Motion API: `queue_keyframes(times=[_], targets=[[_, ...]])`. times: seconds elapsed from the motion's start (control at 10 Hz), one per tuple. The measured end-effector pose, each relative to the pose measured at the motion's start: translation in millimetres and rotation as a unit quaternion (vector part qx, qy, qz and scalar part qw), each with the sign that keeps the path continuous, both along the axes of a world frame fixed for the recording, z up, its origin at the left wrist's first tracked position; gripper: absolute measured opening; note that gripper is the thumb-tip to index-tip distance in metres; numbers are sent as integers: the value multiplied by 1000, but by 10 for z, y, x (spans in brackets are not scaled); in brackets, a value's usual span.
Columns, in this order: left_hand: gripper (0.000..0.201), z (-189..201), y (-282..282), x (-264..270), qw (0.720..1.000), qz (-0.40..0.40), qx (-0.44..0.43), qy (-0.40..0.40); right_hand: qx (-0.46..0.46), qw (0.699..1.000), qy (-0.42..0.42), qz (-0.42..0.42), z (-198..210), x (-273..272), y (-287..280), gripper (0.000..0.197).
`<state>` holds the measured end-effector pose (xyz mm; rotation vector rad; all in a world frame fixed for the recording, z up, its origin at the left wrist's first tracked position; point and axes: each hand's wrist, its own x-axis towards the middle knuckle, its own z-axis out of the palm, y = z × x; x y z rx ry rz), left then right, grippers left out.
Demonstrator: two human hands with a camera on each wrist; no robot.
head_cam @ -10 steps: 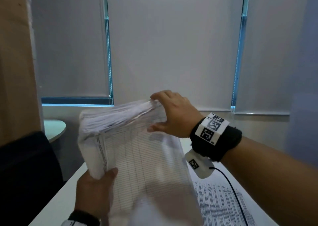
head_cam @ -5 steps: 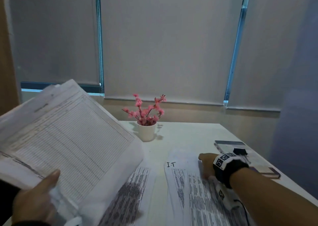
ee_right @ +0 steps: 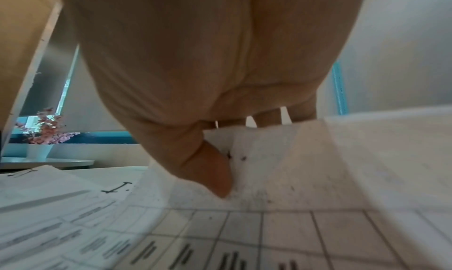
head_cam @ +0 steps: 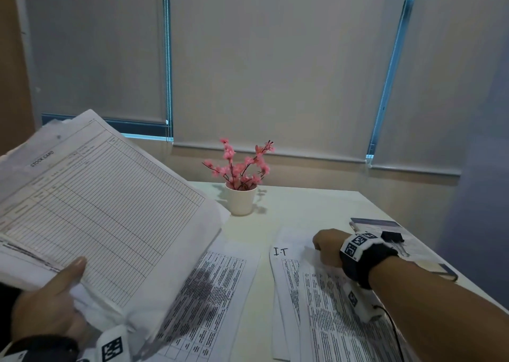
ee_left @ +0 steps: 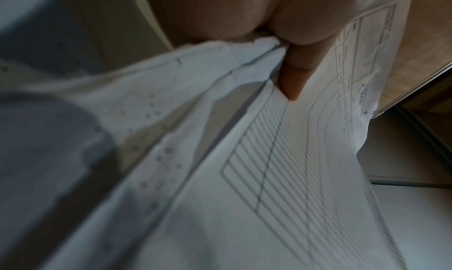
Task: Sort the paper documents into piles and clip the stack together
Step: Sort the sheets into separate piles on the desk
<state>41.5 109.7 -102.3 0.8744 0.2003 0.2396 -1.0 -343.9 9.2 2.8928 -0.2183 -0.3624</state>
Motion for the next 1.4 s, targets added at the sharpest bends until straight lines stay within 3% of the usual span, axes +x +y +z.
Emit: queue_keyframes(times=[0.2, 0.3, 0.4, 0.6, 0.7, 0.9, 1.1, 1.2, 1.3, 1.4], targets=[[52, -120, 100, 60, 1000, 23, -7, 0, 49, 997, -52, 24, 7, 93, 200, 14], [55, -204, 202, 110, 1000, 13, -5, -13, 122, 991, -59, -2, -296, 271, 141, 34], [62, -246, 254, 115, 999, 36, -1, -17, 112, 994, -16, -10, -349, 305, 153, 66], [51, -143, 186, 49, 999, 39, -16, -13, 48, 998, -35, -9, -308, 352, 111, 54], [51, -115, 173, 27, 999, 39, -16, -13, 73, 996, -46, 9, -273, 297, 96, 43], [60, -195, 305, 135, 999, 24, -23, -16, 85, 994, -27, 56, 69, 230, 224, 8], [82, -266, 387, 162, 998, 54, -2, -20, 208, 974, -77, 34, 423, 395, 519, 22], [81, -304, 424, 190, 998, 62, -18, -22, 217, 972, -84, 31, 325, 573, 803, 11], [55, -304, 435, 216, 997, 55, -51, -26, 202, 976, -78, 33, 104, 781, 1079, 24], [48, -254, 424, 180, 997, 51, -54, -21, 177, 982, -45, 37, -102, 888, 1334, 33]])
